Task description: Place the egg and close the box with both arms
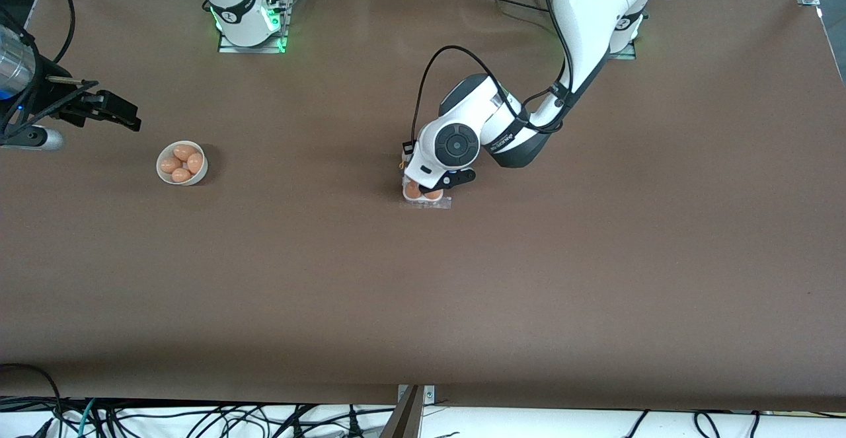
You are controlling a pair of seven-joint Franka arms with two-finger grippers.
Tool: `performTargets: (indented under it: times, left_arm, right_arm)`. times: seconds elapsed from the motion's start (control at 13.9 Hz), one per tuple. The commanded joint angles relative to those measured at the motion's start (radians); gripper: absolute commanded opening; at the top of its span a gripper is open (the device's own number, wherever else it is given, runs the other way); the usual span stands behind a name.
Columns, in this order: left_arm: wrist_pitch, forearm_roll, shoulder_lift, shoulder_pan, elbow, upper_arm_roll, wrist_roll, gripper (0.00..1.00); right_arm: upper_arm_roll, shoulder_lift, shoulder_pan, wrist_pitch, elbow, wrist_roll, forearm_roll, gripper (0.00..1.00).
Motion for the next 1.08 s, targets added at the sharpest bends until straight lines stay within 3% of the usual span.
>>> performTargets:
  times: [0.0,0.29,0.5,0.65,0.86,1.01]
  left_arm:
    - [0.006,0.029,0.011,-0.017,0.035,0.010,0.022,0.00]
    - [0.058,0.073,0.014,-0.015,0.049,0.022,0.035,0.00]
    - [0.049,0.131,-0.001,-0.003,0.053,0.027,0.055,0.12]
    - [0.041,0.174,-0.021,0.057,0.087,0.025,0.056,0.32]
    - [-0.144,0.280,-0.050,0.126,0.168,0.025,0.187,0.74]
    - [-0.282,0.314,-0.052,0.207,0.230,0.027,0.313,0.92]
  right_arm:
    - [0.005,0.000,-0.010,-0.006,0.003,0.005,-0.006,1.00]
    - [0.003,0.001,-0.012,0.004,0.003,0.004,-0.006,1.00]
    - [0.003,0.004,-0.015,0.006,0.003,0.004,-0.006,1.00]
    - [0.003,0.004,-0.013,0.006,0.003,0.004,-0.006,1.00]
    - [0.003,0.004,-0.015,0.006,0.004,-0.001,-0.006,1.00]
    - [0.003,0.004,-0.018,0.006,0.006,-0.010,-0.006,1.00]
